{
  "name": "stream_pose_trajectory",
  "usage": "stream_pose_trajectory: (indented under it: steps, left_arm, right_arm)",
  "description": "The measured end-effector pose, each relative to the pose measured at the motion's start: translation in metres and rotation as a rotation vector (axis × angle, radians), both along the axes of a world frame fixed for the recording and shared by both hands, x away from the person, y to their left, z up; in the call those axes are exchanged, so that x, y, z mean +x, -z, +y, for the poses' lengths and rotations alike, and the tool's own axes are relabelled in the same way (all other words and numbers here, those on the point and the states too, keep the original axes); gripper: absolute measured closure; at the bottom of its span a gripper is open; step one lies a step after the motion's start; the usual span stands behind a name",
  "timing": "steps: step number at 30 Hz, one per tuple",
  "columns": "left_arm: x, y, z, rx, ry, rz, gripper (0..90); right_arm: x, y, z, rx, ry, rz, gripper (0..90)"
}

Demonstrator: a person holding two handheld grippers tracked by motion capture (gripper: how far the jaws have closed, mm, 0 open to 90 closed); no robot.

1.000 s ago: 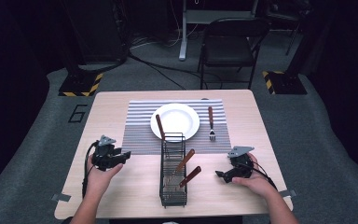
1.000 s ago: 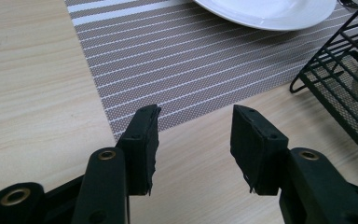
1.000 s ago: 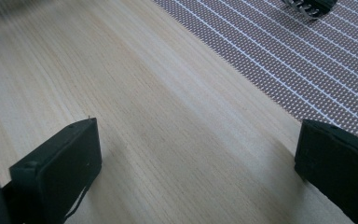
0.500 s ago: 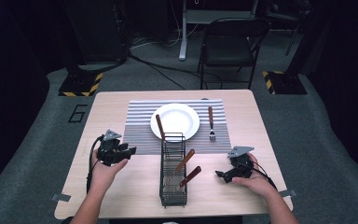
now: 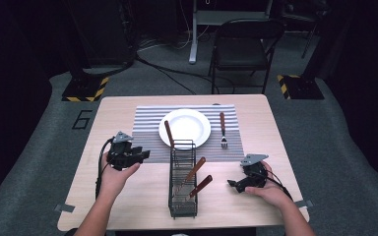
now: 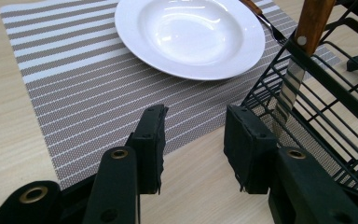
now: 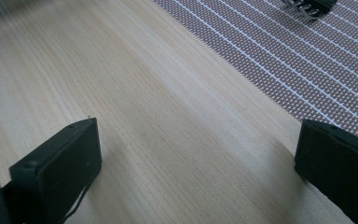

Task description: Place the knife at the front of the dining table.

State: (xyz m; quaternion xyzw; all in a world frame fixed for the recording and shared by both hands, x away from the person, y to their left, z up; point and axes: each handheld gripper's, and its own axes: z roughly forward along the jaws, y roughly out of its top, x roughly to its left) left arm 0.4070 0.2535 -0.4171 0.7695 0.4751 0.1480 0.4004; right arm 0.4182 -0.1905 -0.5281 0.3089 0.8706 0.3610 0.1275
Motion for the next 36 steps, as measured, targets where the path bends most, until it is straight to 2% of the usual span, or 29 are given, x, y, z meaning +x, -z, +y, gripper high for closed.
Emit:
stream_pose_trajectory:
  steps: [5, 8, 10, 15, 27, 36]
  left_arm:
    - [0.003, -0.005, -0.006, 0.02, 0.025, -0.006, 58.4]
    - [0.004, -0.007, -0.01, 0.015, 0.025, -0.012, 58.5]
    - [0.006, -0.011, -0.013, 0.006, 0.049, -0.003, 59.5]
    - [0.008, -0.016, -0.019, 0.017, 0.057, -0.022, 59.5]
    - [0.014, -0.031, -0.039, -0.003, 0.09, -0.051, 60.3]
    - [0.016, -0.032, -0.05, 0.008, 0.116, -0.055, 60.3]
  right_arm:
    - [0.0, 0.0, 0.0, 0.0, 0.0, 0.0, 0.0]
    - [0.0, 0.0, 0.0, 0.0, 0.0, 0.0, 0.0]
    - [0.0, 0.0, 0.0, 0.0, 0.0, 0.0, 0.0]
    - [0.0, 0.0, 0.0, 0.0, 0.0, 0.0, 0.0]
    - [0.0, 0.0, 0.0, 0.0, 0.0, 0.0, 0.0]
    - [0.0, 0.0, 0.0, 0.0, 0.0, 0.0, 0.0]
